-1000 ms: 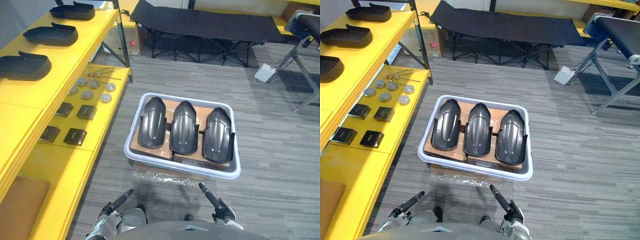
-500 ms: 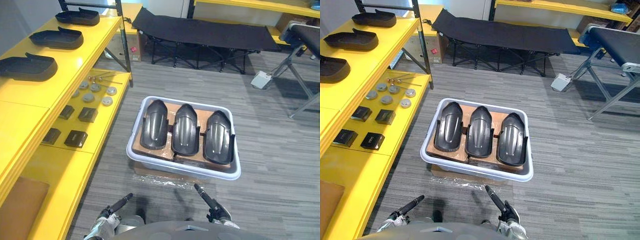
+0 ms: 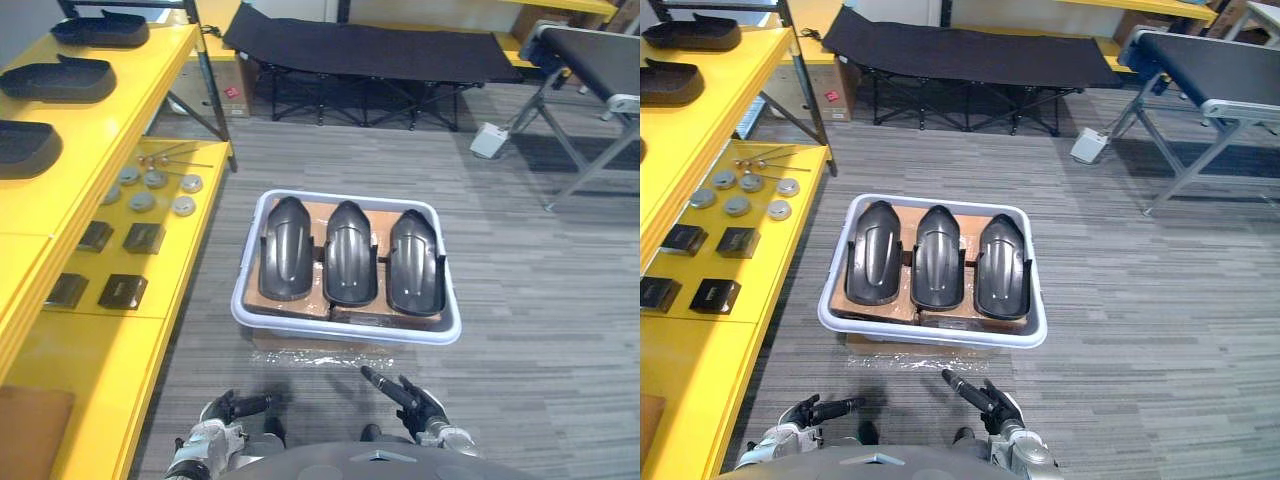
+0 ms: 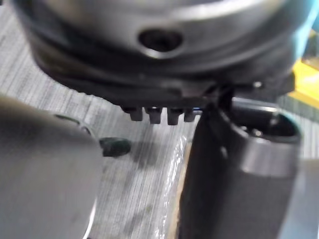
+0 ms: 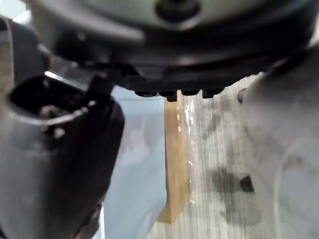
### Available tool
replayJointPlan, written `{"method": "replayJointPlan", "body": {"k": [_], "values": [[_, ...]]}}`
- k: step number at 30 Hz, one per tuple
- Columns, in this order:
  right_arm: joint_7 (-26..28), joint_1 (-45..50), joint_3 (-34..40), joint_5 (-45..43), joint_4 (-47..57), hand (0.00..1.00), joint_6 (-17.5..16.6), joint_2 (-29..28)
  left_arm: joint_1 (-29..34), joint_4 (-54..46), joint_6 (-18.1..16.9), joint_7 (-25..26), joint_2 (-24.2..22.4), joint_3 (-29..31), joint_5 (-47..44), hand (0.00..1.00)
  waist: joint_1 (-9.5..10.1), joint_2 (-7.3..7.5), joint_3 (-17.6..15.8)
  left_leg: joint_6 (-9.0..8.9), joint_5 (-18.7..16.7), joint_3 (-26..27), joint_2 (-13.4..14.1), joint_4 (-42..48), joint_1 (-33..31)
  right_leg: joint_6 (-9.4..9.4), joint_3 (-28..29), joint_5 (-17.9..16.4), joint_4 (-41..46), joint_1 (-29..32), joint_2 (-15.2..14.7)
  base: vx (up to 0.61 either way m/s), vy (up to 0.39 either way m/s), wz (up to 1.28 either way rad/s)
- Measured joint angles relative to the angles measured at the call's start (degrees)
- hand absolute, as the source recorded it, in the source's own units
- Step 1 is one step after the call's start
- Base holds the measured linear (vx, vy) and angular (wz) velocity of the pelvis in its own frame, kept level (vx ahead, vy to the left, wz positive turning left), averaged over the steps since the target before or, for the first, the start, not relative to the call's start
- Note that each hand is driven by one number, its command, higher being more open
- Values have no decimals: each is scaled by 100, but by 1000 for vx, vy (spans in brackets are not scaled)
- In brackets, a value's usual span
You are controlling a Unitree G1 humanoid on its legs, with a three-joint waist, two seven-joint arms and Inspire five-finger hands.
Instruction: Walk over and take three plastic housings, then place them on the shelf
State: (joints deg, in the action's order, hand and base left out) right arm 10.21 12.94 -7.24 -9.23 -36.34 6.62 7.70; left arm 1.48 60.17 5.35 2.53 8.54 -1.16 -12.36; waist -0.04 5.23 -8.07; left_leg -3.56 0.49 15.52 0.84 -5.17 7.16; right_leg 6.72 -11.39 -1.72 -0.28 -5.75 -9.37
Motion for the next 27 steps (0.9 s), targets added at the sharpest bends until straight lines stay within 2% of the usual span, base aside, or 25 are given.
{"method": "replayJointPlan", "body": {"k": [1,3,7,9,10,12,15,20,22,27], "values": [[105,45,-70,2,191,100,122,65,2,-3,31,-21,49,-78,-4,100,-24,12,1,-6,-5,33,9,0,15,-3,30,4,0,1,9,6,-18,-22],[570,229,-287,223,869,100,578,294,-4,-12,262,-61,147,-263,-25,100,-70,78,51,-26,-19,146,75,1,26,-31,114,36,3,57,50,2,-30,-25],[1338,384,-587,206,1810,100,1226,855,5,13,371,-61,237,-353,-23,100,-173,127,72,-28,-21,245,110,2,29,-30,223,77,6,122,75,-27,-30,-16],[2103,455,-720,83,2449,100,1562,1302,5,54,396,-107,289,-329,-25,100,-189,127,75,-26,-19,349,123,4,23,-41,321,132,10,191,90,-61,-14,-25],[2248,471,-739,26,2639,100,1629,1405,8,62,396,-125,302,-305,-22,100,-189,127,78,-23,-17,366,127,4,23,-46,342,143,10,203,95,-66,-14,-19],[2791,633,-761,-666,3378,100,1844,1773,40,131,397,-204,386,-170,-6,100,-198,131,92,-3,-2,387,145,6,20,-64,391,164,16,246,117,-69,-23,-14],[3039,648,-780,-1227,3887,100,2050,1967,134,281,374,-274,469,30,22,100,-237,132,173,14,20,408,173,7,17,-71,397,169,19,271,144,-70,-35,-6],[2584,581,-319,-1427,4361,100,2037,1977,498,525,354,-280,464,206,149,100,-343,60,345,20,25,405,163,6,20,-71,395,169,23,301,134,-38,-11,0],[1843,335,487,-1703,4940,100,1854,1981,577,538,317,-275,408,414,130,100,-349,30,430,31,32,406,169,19,-11,-71,395,184,25,333,141,-41,-6,1],[869,-276,1391,-1901,5394,100,1315,1928,671,511,318,-218,313,453,126,100,-467,-84,503,30,32,422,172,24,0,-75,407,190,21,330,146,-7,-2,-1]]}}
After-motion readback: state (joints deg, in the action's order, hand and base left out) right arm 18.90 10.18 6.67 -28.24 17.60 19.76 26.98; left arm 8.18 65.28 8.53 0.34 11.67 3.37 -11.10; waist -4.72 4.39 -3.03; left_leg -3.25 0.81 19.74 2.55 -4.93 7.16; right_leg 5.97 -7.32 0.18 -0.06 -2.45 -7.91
